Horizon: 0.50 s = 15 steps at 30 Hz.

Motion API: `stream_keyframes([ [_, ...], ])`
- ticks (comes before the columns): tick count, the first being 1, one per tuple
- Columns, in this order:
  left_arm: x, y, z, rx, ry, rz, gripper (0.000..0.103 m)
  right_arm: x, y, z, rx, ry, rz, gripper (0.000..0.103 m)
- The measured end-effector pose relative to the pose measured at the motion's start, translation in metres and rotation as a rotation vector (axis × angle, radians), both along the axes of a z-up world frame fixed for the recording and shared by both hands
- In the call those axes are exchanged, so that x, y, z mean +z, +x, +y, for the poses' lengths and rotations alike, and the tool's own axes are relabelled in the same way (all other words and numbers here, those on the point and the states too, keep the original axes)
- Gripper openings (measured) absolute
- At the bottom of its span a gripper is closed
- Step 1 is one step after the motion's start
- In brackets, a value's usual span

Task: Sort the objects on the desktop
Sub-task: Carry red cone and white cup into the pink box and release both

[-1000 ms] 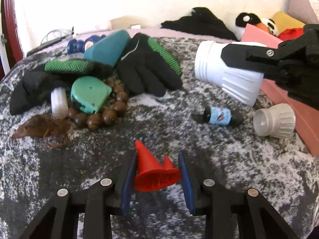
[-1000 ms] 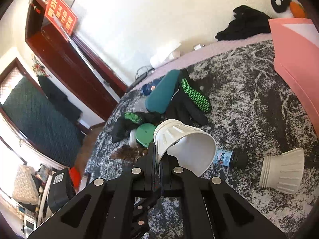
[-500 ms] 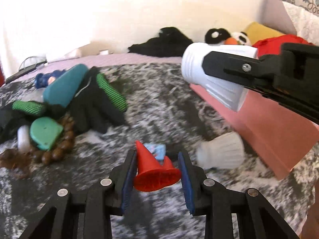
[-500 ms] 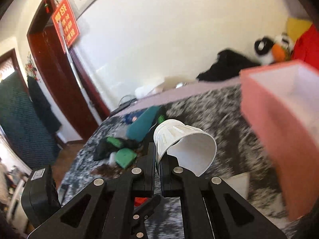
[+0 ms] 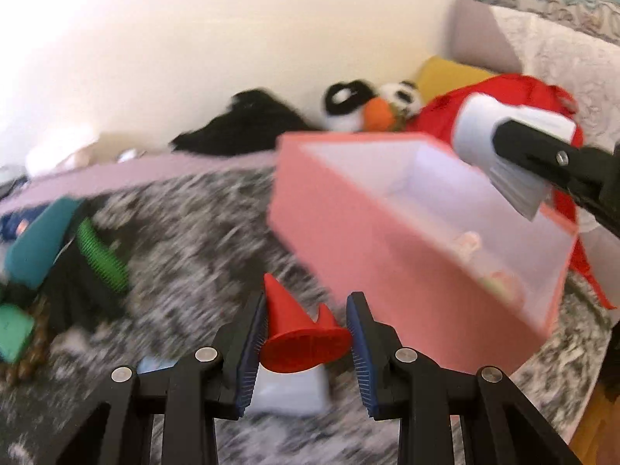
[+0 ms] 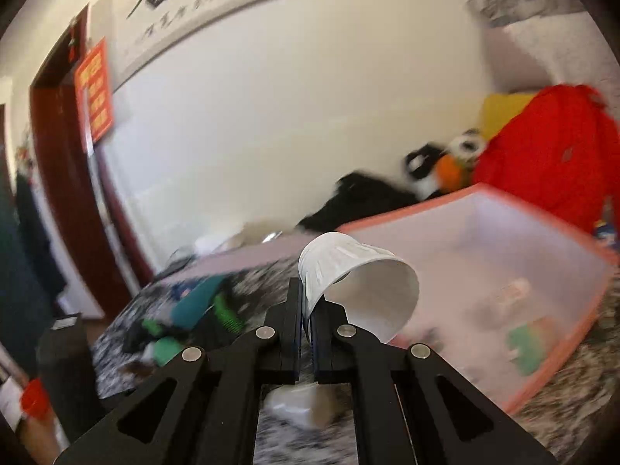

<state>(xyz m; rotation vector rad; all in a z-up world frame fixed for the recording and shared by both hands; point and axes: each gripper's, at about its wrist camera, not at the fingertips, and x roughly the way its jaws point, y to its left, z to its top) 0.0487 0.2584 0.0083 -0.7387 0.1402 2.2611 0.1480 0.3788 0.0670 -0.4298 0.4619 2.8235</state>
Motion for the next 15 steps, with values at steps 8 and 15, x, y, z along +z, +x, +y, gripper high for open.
stream_keyframes([
  [8, 0.030, 0.004, 0.084, -0.118, 0.020, 0.026, 0.035, -0.007, 0.027, 0.097, -0.167, -0.051, -0.016, 0.003],
  [15, 0.019, 0.008, 0.157, -0.156, -0.069, 0.059, 0.046, -0.031, 0.029, 0.155, -0.216, -0.180, -0.040, 0.005],
])
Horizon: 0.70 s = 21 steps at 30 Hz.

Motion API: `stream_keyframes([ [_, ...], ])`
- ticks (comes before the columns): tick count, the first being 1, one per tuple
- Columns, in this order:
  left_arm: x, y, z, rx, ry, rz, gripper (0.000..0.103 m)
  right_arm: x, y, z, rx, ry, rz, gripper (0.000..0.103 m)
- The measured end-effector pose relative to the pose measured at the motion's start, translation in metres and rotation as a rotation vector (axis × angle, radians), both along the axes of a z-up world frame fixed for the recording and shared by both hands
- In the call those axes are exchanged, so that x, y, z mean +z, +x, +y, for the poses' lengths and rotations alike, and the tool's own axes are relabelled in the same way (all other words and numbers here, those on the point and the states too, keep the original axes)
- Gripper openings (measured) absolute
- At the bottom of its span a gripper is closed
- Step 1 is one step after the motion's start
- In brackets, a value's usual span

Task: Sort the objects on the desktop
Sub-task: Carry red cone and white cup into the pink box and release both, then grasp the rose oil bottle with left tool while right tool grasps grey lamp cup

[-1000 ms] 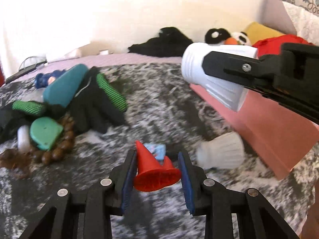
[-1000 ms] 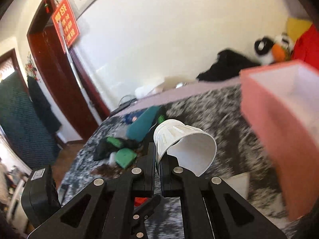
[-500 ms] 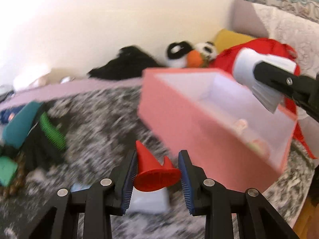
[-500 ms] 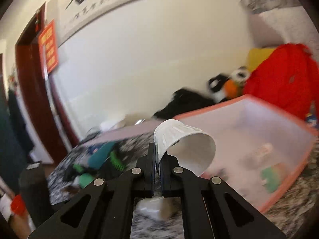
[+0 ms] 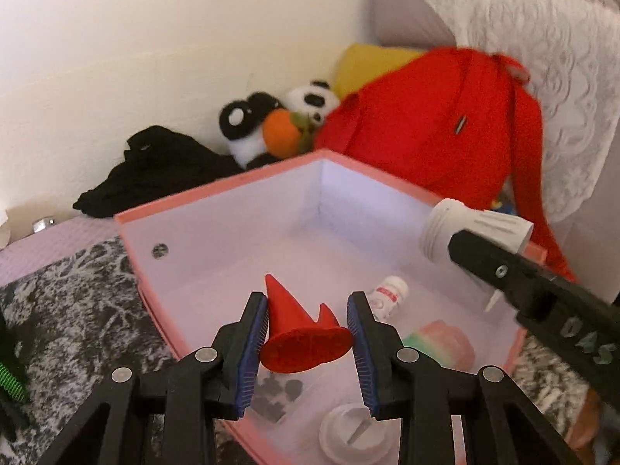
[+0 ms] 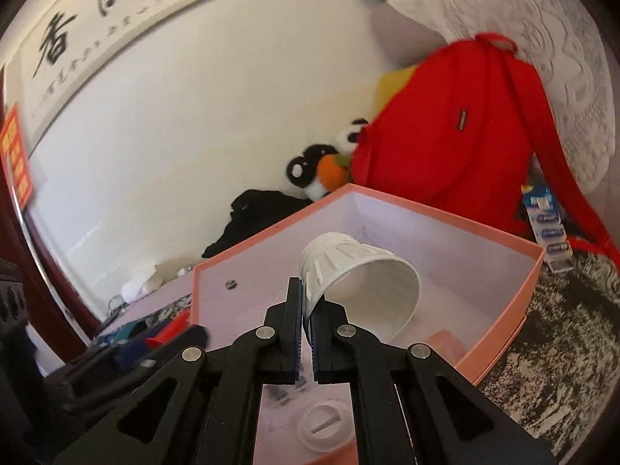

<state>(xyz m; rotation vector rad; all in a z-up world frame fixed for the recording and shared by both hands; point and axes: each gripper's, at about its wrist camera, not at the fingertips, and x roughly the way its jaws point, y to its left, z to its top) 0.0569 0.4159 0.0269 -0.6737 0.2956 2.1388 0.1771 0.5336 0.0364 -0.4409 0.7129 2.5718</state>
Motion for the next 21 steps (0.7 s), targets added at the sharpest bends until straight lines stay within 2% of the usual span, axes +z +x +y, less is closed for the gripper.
stream_keyframes([
  [1, -0.004, 0.000, 0.005, -0.001, -0.005, -0.007, 0.060, -0.002, 0.000, 0.005, -0.008, -0.026, -0.002, 0.012],
  [2, -0.009, 0.001, 0.006, 0.004, 0.000, -0.015, 0.092, -0.004, 0.000, 0.009, -0.017, -0.055, -0.005, 0.029],
  [3, -0.011, 0.002, 0.006, 0.015, 0.012, -0.010, 0.103, -0.006, 0.000, 0.011, -0.025, -0.074, -0.001, 0.045],
  [4, -0.013, 0.004, 0.006, 0.026, 0.022, -0.005, 0.103, -0.007, 0.004, 0.014, -0.042, -0.096, 0.029, 0.073],
  [5, -0.015, 0.006, 0.006, 0.029, 0.021, 0.004, 0.103, -0.008, 0.006, 0.014, -0.055, -0.106, 0.058, 0.082],
  [8, -0.018, 0.008, 0.009, 0.044, -0.012, 0.018, 0.103, -0.003, 0.008, 0.010, -0.042, -0.101, 0.097, 0.082],
  [11, -0.015, 0.008, -0.003, 0.070, -0.002, 0.019, 0.103, 0.000, 0.008, 0.005, -0.038, -0.086, 0.111, 0.082],
  [16, -0.012, 0.005, -0.039, 0.150, 0.005, 0.008, 0.103, 0.003, 0.009, -0.003, -0.050, -0.065, 0.128, 0.082],
  [21, -0.025, 0.001, -0.099, 0.251, -0.121, 0.031, 0.103, 0.011, 0.010, -0.023, 0.002, -0.071, 0.158, 0.080],
])
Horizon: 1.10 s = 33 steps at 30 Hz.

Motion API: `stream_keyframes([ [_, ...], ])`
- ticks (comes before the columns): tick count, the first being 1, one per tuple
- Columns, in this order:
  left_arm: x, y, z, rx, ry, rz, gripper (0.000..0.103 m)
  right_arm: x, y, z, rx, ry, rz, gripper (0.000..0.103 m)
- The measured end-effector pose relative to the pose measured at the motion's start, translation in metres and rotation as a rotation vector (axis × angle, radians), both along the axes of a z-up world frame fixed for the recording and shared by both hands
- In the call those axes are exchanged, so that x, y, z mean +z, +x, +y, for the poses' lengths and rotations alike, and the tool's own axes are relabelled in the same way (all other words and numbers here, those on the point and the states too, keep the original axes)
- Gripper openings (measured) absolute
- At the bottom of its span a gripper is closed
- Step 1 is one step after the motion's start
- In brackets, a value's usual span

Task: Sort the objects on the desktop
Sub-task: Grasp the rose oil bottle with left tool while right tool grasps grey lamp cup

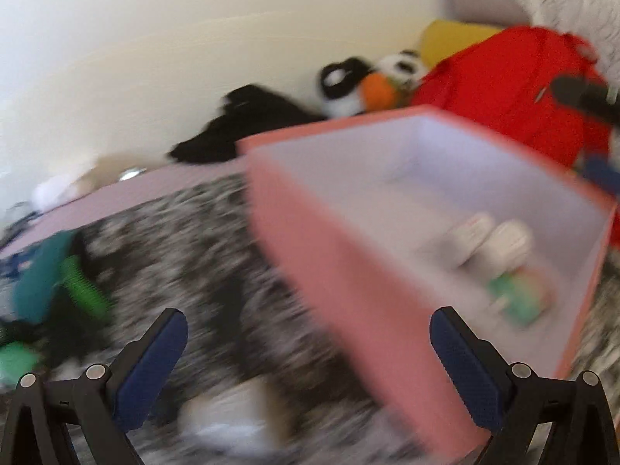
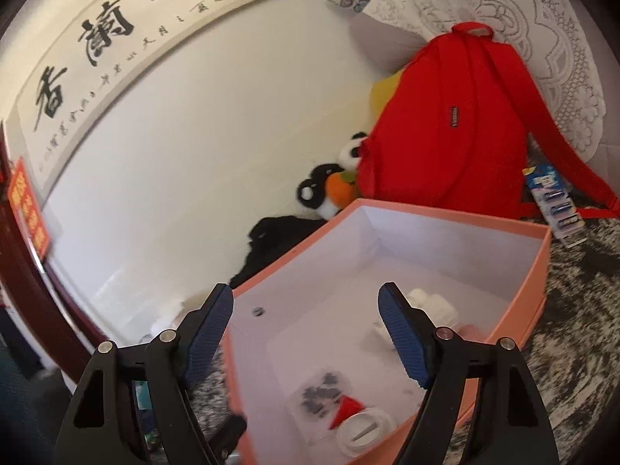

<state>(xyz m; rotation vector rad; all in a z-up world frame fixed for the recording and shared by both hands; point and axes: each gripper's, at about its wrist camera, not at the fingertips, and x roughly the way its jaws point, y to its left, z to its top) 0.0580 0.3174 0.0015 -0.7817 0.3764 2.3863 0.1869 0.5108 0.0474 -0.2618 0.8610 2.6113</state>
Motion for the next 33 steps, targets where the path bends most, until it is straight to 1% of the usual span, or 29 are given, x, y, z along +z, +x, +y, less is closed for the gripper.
stream_keyframes([
  [2, -0.006, -0.004, -0.029, 0.041, -0.049, 0.016, 0.103, 0.004, -0.001, -0.015, 0.027, 0.025, -0.001, 0.078],
  [5, -0.015, -0.015, -0.065, 0.099, -0.080, 0.016, 0.103, 0.011, -0.004, -0.042, 0.081, 0.068, 0.010, 0.078],
  [9, -0.032, -0.035, -0.101, 0.172, -0.073, -0.011, 0.103, 0.020, -0.006, -0.078, 0.159, 0.110, 0.032, 0.078],
  [12, -0.047, -0.052, -0.122, 0.215, -0.058, -0.037, 0.103, 0.023, -0.005, -0.114, 0.212, 0.189, 0.024, 0.078],
  [14, -0.061, -0.064, -0.130, 0.237, -0.077, -0.064, 0.103, 0.020, -0.010, -0.137, 0.247, 0.235, -0.004, 0.078],
  [16, -0.072, -0.074, -0.132, 0.245, -0.095, -0.092, 0.103, 0.016, -0.016, -0.159, 0.281, 0.279, -0.036, 0.078],
  [20, -0.079, -0.086, -0.121, 0.198, -0.075, -0.126, 0.103, -0.002, -0.036, -0.179, 0.335, 0.266, -0.117, 0.078],
  [23, -0.088, -0.090, -0.105, 0.175, -0.104, -0.135, 0.103, -0.015, -0.050, -0.187, 0.359, 0.264, -0.174, 0.078],
  [28, -0.110, -0.102, -0.085, 0.163, -0.159, -0.167, 0.103, -0.028, -0.066, -0.186, 0.373, 0.289, -0.222, 0.078],
  [30, -0.117, -0.111, -0.085, 0.161, -0.140, -0.197, 0.103, -0.031, -0.069, -0.184, 0.375, 0.301, -0.234, 0.078],
  [31, -0.120, -0.115, -0.085, 0.160, -0.128, -0.212, 0.101, -0.032, -0.071, -0.184, 0.377, 0.304, -0.241, 0.078],
  [32, -0.120, -0.117, -0.086, 0.159, -0.107, -0.223, 0.094, -0.033, -0.072, -0.183, 0.379, 0.304, -0.244, 0.078],
  [33, -0.119, -0.119, -0.088, 0.157, -0.089, -0.231, 0.081, -0.033, -0.072, -0.182, 0.381, 0.304, -0.245, 0.078],
])
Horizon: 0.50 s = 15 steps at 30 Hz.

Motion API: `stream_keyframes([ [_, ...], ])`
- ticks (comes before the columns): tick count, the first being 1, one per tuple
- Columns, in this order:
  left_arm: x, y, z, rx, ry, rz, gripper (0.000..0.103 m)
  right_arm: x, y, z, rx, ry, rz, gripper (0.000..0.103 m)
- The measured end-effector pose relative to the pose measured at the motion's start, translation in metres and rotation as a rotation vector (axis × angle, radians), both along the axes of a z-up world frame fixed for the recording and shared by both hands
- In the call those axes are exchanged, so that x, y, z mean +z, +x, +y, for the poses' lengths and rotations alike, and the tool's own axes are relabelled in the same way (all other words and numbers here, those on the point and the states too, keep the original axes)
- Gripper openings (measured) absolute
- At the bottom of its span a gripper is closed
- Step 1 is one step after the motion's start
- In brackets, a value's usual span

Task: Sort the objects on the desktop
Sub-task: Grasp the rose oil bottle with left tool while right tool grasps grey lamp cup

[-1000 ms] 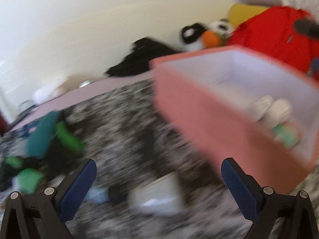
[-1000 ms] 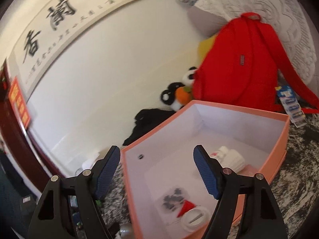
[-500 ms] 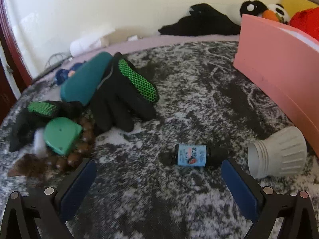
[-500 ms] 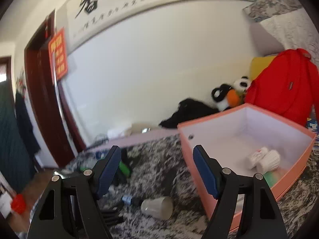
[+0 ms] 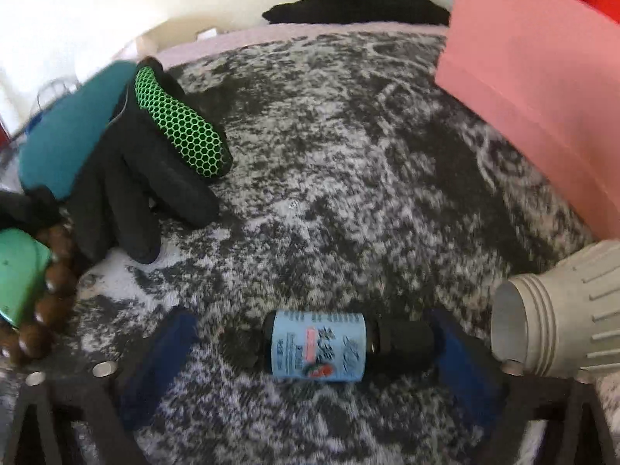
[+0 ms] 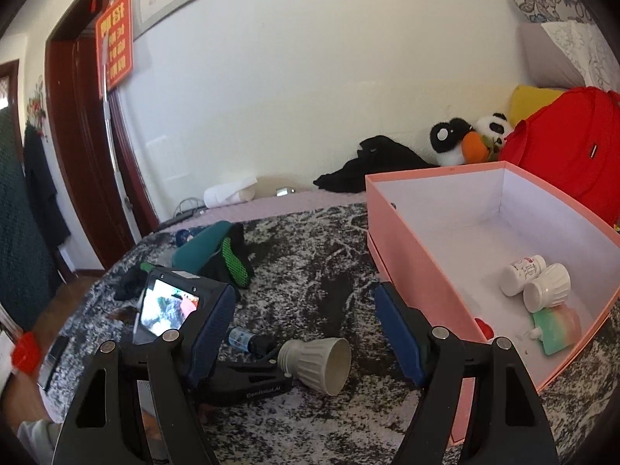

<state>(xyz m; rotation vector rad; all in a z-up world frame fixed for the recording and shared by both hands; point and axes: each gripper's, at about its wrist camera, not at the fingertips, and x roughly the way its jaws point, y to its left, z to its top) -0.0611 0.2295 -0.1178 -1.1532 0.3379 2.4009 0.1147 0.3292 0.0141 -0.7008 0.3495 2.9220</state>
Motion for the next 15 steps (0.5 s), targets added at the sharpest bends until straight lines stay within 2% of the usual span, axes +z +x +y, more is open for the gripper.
stream_keyframes([
  [2, 0.003, 0.001, 0.001, -0.019, 0.013, 0.010, 0.064, -0.001, -0.002, 0.001, 0.000, 0.007, -0.002, 0.078],
  [15, 0.016, 0.018, -0.026, -0.021, 0.017, 0.031, 0.064, -0.003, -0.005, 0.000, 0.011, 0.015, -0.008, 0.078],
])
